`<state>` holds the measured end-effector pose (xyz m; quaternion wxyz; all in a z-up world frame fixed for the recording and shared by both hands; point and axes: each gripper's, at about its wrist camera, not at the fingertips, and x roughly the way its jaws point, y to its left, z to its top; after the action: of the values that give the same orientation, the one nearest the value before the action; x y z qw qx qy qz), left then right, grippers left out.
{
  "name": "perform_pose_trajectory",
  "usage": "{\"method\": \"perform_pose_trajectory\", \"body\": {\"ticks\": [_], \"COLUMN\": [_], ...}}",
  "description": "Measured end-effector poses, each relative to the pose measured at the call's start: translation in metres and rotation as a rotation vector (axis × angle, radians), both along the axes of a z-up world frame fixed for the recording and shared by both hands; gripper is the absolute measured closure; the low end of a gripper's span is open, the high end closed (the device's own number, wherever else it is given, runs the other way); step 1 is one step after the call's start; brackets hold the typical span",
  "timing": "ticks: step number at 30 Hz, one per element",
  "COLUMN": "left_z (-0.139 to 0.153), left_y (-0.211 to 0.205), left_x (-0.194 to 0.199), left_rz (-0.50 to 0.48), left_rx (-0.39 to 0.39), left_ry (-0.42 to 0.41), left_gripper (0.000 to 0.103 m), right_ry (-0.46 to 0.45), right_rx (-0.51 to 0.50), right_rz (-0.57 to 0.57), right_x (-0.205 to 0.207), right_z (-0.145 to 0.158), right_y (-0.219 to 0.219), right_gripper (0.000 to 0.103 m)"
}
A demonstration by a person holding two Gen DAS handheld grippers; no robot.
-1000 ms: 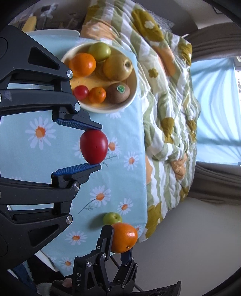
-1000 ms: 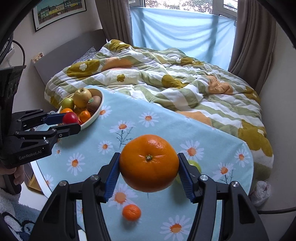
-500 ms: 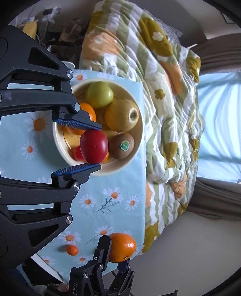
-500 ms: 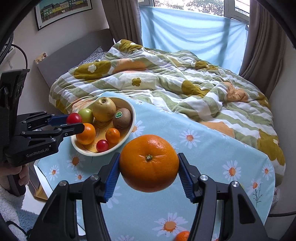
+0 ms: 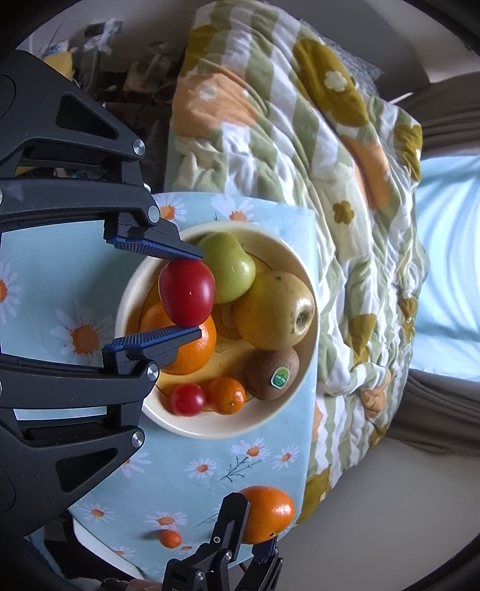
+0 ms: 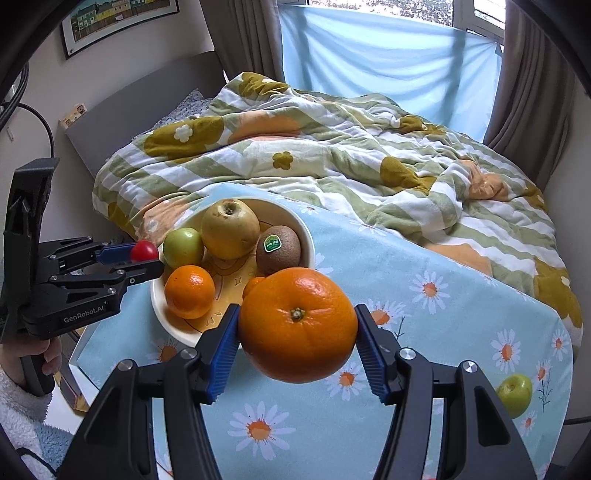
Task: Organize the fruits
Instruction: 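Carry the red tomato into the bowl and open the left tool, then lower the large orange into the bowl and open the right tool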
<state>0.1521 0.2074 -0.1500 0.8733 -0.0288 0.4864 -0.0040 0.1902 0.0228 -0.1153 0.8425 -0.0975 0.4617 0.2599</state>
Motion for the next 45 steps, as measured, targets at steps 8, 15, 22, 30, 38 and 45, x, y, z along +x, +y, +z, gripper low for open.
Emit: {"method": "perform_pose_trajectory", "body": {"ticks": [8,15,22,30,38,45], "left_z": [-0.016,-0.012,0.004,0.015,0.012,0.008], "left_y": [0.014,0.017,0.019,0.008,0.0,-0.001], "left_x": [0.004,0.002,-0.006,-0.017,-0.031,-0.04], "left_rz": [-0.064,-0.093,-0.074,-0.021,0.018,0.054], "left_rx": [-0.003,0.012,0.008,0.003,0.011,0.017], "left_ry": [0.014,0.003,-0.003,-0.009,0.013,0.024], "left_gripper": [0.062,0.0,0.0,0.0,0.0,0.0], "right_ry": [0.001,-0.006,-0.001,0.037,0.084,0.115], "right_rx": [-0.002,-0.002,0.008,0.031,0.027,0.01], "right_rz": [-0.046,-0.086,-0.083,-0.01,0.084,0.124], "right_x": [-0.004,-0.011,-0.011,0.002,0.022,0.032], "right_z": [-0.007,-0.003,-0.001,0.0,-0.016,-0.036], "right_y": [0.022,0.024,0.025,0.037,0.06,0.079], "right_gripper": [0.047,0.047,0.047,0.047,0.047,0.047]}}
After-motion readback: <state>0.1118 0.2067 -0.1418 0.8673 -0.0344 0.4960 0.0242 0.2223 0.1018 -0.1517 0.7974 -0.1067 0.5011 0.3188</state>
